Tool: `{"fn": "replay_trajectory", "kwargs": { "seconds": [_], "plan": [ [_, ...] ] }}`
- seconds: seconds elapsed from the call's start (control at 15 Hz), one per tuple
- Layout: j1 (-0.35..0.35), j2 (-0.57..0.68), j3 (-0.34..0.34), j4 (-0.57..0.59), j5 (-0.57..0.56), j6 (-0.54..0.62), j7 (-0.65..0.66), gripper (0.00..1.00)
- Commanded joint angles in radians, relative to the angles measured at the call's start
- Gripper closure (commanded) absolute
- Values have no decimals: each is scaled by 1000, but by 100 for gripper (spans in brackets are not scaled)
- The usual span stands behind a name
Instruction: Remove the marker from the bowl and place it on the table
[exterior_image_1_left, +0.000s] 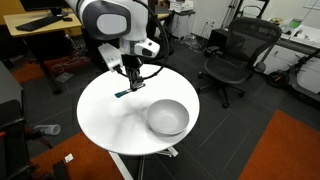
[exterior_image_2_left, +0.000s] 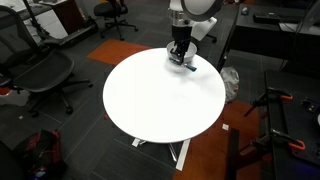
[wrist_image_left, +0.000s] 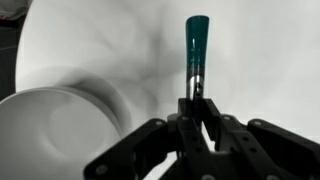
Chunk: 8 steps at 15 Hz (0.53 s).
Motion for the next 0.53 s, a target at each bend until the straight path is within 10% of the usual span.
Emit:
{"fn": "replay_trajectory", "kwargs": {
  "seconds": [0.0,0.27,0.4,0.47],
  "plan": [
    [3,30,11,11,19,18,10,95],
    [12,62,12,23,16,24,28,95],
    [17,72,8,28,14,30,38,56],
    [17,77,9,30,14,32,39,54]
  ]
}}
